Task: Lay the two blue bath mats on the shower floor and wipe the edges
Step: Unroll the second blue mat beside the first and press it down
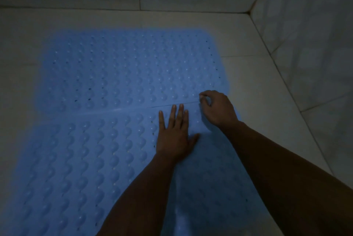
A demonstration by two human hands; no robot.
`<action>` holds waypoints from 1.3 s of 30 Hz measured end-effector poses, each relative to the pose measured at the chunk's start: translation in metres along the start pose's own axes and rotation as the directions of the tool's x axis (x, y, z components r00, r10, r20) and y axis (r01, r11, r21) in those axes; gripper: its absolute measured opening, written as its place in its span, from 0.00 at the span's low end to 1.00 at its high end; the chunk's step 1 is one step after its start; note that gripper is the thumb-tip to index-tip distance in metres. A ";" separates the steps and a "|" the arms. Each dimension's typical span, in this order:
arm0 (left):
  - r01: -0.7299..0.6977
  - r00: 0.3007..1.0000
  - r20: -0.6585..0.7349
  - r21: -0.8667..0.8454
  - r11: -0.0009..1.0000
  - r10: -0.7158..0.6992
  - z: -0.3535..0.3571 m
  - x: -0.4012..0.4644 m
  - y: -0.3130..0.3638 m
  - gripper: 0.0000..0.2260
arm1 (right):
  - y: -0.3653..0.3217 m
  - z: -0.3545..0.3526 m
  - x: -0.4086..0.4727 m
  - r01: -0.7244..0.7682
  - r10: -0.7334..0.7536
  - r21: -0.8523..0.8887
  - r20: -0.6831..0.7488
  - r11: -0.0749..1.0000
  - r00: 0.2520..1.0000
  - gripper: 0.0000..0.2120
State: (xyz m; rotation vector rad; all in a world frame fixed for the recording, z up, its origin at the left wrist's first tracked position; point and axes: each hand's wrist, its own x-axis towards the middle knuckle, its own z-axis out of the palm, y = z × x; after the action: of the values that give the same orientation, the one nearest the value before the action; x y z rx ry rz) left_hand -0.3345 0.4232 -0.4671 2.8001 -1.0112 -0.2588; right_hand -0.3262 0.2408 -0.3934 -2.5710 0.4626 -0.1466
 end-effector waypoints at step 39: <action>0.076 0.975 -0.195 -0.149 0.986 -0.104 -0.041 0.030 -0.019 0.27 | 0.029 0.052 -0.055 0.104 -0.012 -0.262 0.328 0.959 0.944 0.40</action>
State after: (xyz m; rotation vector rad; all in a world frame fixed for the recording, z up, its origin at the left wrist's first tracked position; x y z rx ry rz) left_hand -0.2908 0.4219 -0.4340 2.6818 -0.7901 -0.0515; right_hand -0.3760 0.2613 -0.4541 -2.8092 0.2975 0.3419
